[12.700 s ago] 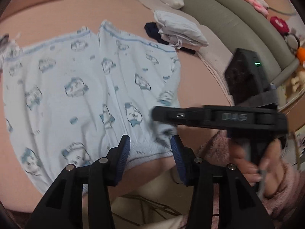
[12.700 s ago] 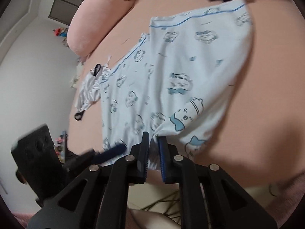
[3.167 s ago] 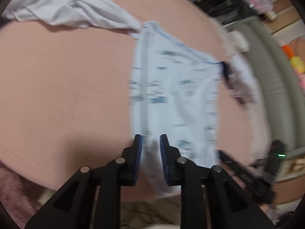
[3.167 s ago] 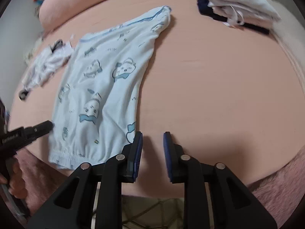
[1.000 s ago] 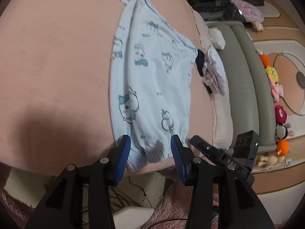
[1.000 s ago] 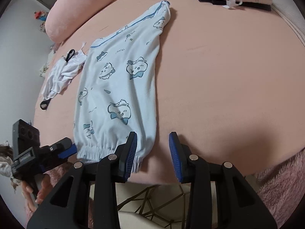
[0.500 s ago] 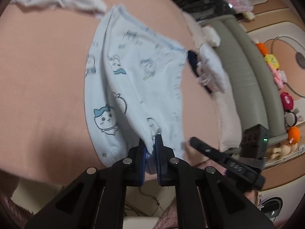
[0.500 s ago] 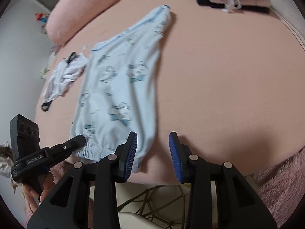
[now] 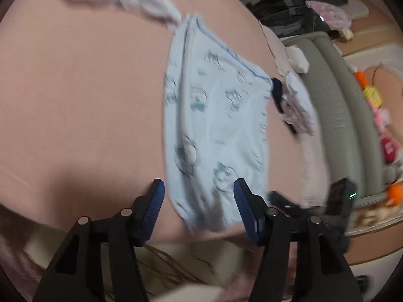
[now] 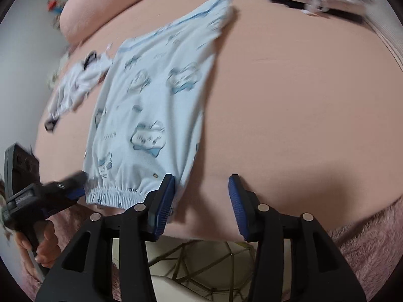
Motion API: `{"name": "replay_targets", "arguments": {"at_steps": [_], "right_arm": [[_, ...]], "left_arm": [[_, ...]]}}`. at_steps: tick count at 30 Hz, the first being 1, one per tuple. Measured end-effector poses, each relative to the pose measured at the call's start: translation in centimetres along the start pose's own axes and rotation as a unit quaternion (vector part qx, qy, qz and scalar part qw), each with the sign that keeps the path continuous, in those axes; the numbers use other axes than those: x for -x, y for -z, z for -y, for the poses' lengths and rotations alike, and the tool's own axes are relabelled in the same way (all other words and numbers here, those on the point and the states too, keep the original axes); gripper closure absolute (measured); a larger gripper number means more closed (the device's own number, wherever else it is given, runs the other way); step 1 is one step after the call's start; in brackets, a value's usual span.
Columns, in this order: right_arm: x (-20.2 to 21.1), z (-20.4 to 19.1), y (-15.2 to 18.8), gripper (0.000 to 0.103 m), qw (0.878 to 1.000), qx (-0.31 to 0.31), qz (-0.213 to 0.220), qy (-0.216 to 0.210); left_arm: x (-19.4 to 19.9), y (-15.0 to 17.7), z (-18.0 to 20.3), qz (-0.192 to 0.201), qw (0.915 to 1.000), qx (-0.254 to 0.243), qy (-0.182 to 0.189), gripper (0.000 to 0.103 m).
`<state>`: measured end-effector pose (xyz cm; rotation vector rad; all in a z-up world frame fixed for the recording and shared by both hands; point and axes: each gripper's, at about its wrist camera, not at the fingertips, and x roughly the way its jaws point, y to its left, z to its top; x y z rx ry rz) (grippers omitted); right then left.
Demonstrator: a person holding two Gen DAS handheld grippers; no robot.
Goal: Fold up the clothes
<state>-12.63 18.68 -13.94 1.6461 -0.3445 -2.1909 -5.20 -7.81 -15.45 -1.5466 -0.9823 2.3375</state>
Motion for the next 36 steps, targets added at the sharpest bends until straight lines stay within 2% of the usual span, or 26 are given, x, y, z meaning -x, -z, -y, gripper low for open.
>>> {"name": "replay_targets", "arguments": {"at_steps": [2,4,7,9,12,13,14,16,19,22,24,26,27,28,30,31,32,33,34,36], "right_arm": [[0.4,1.1,-0.5,0.058,0.999,-0.032,0.005,-0.04],[0.0,0.7,-0.9,0.058,0.997,-0.03,0.001,-0.066],[-1.8,-0.3,-0.7,0.056,0.997,-0.012,-0.022,-0.074],[-2.6,-0.8,-0.4,0.057,0.996,-0.011,-0.021,-0.081],[-3.0,-1.4,-0.7,0.059,0.997,-0.013,-0.001,-0.071],[-3.3,-1.6,-0.8,0.071,0.998,-0.004,0.0,-0.06],[-3.7,-1.7,-0.8,0.081,0.999,0.005,-0.002,-0.046],[-3.7,-1.2,-0.9,0.096,0.999,-0.006,-0.009,-0.046],[-2.5,-0.9,-0.6,0.099,0.998,-0.013,-0.013,-0.052],[-1.2,-1.1,0.4,0.1,0.999,-0.004,-0.01,-0.053],[-0.8,-0.6,0.9,0.1,0.998,-0.015,-0.016,-0.056],[-1.1,0.2,1.1,0.096,0.998,-0.032,-0.023,-0.05],[-1.2,0.9,1.2,0.091,0.997,-0.048,-0.027,-0.053],[-1.4,1.6,1.3,0.091,0.996,-0.063,-0.03,-0.056],[0.1,1.1,0.9,0.087,0.997,-0.053,-0.001,-0.052],[1.4,0.2,0.6,0.086,0.998,-0.027,0.025,-0.045],[2.3,-0.8,0.3,0.082,0.998,-0.001,0.044,-0.037],[2.7,-1.5,0.1,0.071,0.998,0.019,0.053,-0.027],[2.3,-1.9,-0.1,0.068,0.998,0.03,0.052,-0.013],[0.9,-2.0,-0.3,0.068,0.999,0.035,0.033,0.01]], "left_arm": [[-0.9,0.1,-0.1,-0.007,0.9999,-0.002,-0.015,0.044],[-1.5,0.2,-0.1,-0.009,0.9999,0.002,-0.004,0.043],[-1.9,0.1,0.2,-0.019,0.9989,0.005,0.043,0.044],[-2.4,0.4,0.7,-0.021,0.999,0.001,0.039,0.045],[-2.7,0.7,1.2,-0.016,0.9997,-0.011,0.015,0.066],[-2.7,0.6,1.1,-0.01,0.9999,-0.008,-0.002,0.084],[-2.7,0.6,1.3,-0.004,0.9996,-0.009,-0.027,0.092],[-2.5,0.9,2.0,0.0,0.9985,-0.026,-0.048,0.094],[-2.0,1.3,2.7,-0.002,0.9977,-0.043,-0.052,0.097],[-1.5,1.7,2.2,-0.015,0.9985,-0.036,-0.038,0.097],[-1.9,2.0,1.5,-0.041,0.9982,-0.035,-0.025,0.097],[-1.7,1.7,0.2,-0.03,0.9995,0.007,0.003,0.092],[-1.3,1.6,-0.3,-0.023,0.9994,0.022,0.014,0.091],[-0.9,1.4,-0.5,-0.015,0.9995,0.025,0.015,0.09],[-0.4,0.7,0.2,0.0,1.0,-0.002,-0.003,0.086],[-0.5,0.4,0.5,-0.003,1.0,-0.009,0.0,0.078],[-0.7,0.1,0.7,-0.006,0.9999,-0.015,0.004,0.062],[-1.0,-0.3,0.9,-0.011,0.9998,-0.014,0.012,0.056],[-1.5,-0.6,0.9,-0.017,0.9997,-0.006,0.019,0.052],[-1.9,-0.6,0.9,-0.017,0.9998,-0.006,0.011,0.052]]}}
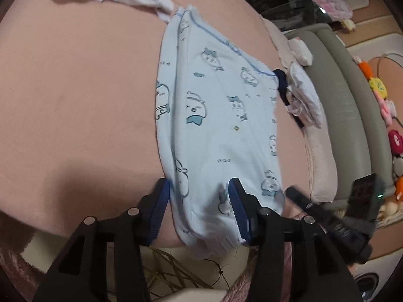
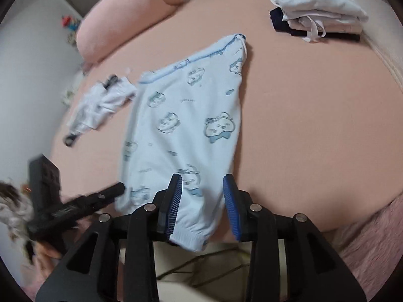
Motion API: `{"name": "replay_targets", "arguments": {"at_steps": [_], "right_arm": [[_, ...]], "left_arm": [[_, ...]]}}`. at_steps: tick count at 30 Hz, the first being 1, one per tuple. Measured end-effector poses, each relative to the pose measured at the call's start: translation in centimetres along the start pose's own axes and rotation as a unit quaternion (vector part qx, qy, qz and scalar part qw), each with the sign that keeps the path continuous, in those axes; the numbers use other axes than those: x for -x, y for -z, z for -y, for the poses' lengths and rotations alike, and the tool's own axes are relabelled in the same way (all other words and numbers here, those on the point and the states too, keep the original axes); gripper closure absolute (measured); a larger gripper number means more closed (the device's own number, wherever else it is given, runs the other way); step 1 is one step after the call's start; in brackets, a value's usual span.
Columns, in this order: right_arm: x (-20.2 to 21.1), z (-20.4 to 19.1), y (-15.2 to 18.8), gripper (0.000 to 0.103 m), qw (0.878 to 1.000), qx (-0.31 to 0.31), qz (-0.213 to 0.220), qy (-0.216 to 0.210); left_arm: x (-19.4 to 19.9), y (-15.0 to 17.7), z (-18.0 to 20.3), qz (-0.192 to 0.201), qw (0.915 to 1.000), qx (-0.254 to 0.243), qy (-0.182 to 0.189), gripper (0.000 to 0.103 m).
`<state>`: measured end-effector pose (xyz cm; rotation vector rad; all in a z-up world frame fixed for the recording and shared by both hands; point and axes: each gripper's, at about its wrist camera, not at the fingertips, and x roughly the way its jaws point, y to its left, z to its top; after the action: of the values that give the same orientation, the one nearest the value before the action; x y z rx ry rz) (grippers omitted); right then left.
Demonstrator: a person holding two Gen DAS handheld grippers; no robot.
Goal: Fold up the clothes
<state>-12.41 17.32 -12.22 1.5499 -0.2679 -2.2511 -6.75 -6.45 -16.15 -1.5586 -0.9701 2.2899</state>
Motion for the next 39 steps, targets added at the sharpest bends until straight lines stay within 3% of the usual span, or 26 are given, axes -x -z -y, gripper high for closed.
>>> {"name": "replay_targets", "arguments": {"at_steps": [3,7,10,13,15,17,18,19,20,21,23,26,28,30,32,35,37,39], "right_arm": [[-2.3,1.8,1.0,0.075,0.998,-0.038,-0.04,0.005],[-1.5,1.3,1.2,0.078,0.999,-0.019,-0.003,0.035],[-0.2,0.3,0.1,0.076,1.0,-0.004,0.026,0.006],[-0.4,-0.4,-1.1,0.074,1.0,0.006,0.026,-0.004],[-1.8,-0.4,-2.0,0.074,1.0,0.01,0.008,0.003],[-4.1,0.3,-2.0,0.074,0.998,0.012,-0.048,0.044],[-4.3,0.8,-1.6,0.077,0.997,0.01,-0.057,0.042],[-3.5,1.3,-1.3,0.077,0.999,0.002,-0.046,0.025],[-2.5,1.8,-1.3,0.076,1.0,-0.01,-0.028,0.01],[-1.5,2.2,-1.3,0.071,1.0,-0.023,-0.009,-0.004],[-0.1,2.0,-2.4,0.071,0.999,-0.012,0.017,-0.044],[-2.2,-0.5,-5.2,0.07,0.999,0.05,0.006,0.006],[-4.3,-1.7,-6.2,0.07,0.997,0.076,-0.006,0.024],[-5.7,-1.8,-6.2,0.07,0.997,0.074,-0.019,0.014],[-5.5,-1.4,-5.3,0.07,0.998,0.067,-0.014,0.01],[-5.0,0.0,-4.1,0.076,0.995,0.083,-0.014,0.059],[-3.4,2.5,-4.0,0.076,0.997,0.049,-0.009,0.051],[-1.5,3.9,-3.8,0.074,1.0,0.01,0.009,0.021]], "left_arm": [[0.5,0.1,0.4,0.025,0.9991,-0.021,-0.026,0.052],[0.8,-1.0,1.6,0.044,0.9963,-0.05,-0.053,0.053],[1.2,-2.2,3.3,0.056,0.9918,-0.093,-0.068,0.053],[0.1,-3.1,4.0,0.041,0.988,-0.122,-0.085,0.053],[-1.0,-3.4,3.6,0.024,0.9807,-0.134,-0.14,0.053],[-0.7,-3.5,2.4,0.024,0.9755,-0.127,-0.178,0.053],[-0.2,-3.6,1.8,0.026,0.9748,-0.118,-0.188,0.053],[0.8,-3.9,1.1,0.037,0.9737,-0.105,-0.198,0.053],[1.7,-4.2,0.9,0.053,0.9671,-0.108,-0.224,0.055],[2.1,-4.6,1.2,0.063,0.9638,-0.123,-0.228,0.055],[2.3,-5.4,2.5,0.063,0.9661,-0.158,-0.194,0.055],[1.4,-6.1,4.7,0.051,0.9658,-0.205,-0.151,0.055],[-0.9,-5.9,5.5,0.02,0.9616,-0.217,-0.167,0.055],[-3.0,-5.7,6.1,-0.007,0.956,-0.229,-0.182,0.055],[-3.2,-5.4,5.6,-0.007,0.9515,-0.235,-0.199,0.054],[-2.8,-5.0,4.8,0.0,0.9464,-0.236,-0.22,0.054],[-1.7,-4.7,5.6,0.012,0.9472,-0.235,-0.218,0.058],[-0.9,-3.6,7.2,0.015,0.9539,-0.25,-0.166,0.058]]}}
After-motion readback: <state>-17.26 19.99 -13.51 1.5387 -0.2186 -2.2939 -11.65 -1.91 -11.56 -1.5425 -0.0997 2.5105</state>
